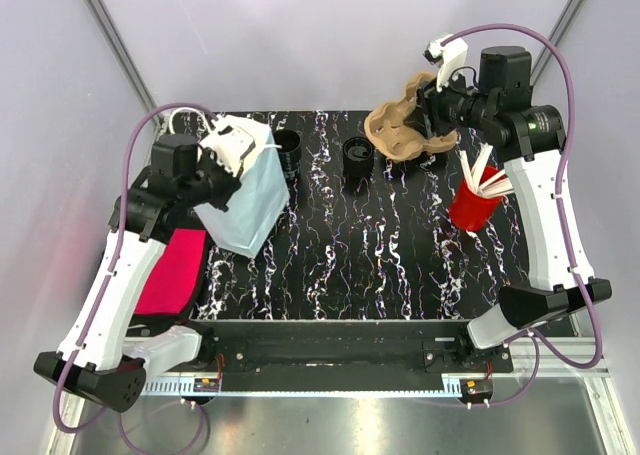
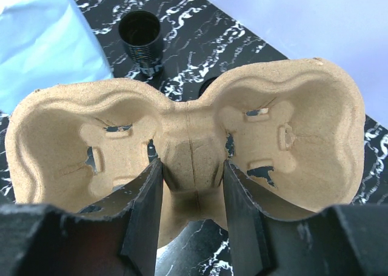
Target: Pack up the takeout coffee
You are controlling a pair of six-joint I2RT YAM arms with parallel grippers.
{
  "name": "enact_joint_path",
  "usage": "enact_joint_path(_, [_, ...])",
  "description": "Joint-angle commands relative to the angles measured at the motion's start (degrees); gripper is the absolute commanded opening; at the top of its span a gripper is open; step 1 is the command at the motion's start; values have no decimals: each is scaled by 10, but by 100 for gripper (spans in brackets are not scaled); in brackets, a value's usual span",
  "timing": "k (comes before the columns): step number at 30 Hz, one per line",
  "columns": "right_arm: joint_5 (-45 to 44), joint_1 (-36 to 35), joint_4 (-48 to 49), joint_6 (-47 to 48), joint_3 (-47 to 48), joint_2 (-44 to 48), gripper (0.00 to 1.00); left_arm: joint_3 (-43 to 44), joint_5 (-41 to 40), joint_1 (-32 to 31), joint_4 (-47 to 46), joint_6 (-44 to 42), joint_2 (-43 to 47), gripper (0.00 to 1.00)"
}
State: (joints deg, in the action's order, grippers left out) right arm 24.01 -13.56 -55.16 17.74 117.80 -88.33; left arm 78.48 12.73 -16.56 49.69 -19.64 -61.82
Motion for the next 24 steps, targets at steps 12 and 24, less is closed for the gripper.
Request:
enact_joint_path(12, [-135,-1,62,1,-23,31,47,28,2,-107,-9,41,-45,0])
enact_joint_path(24, [-183,0,69,-1,-29,47,46,108,-26,-191,-24,76,-136,0])
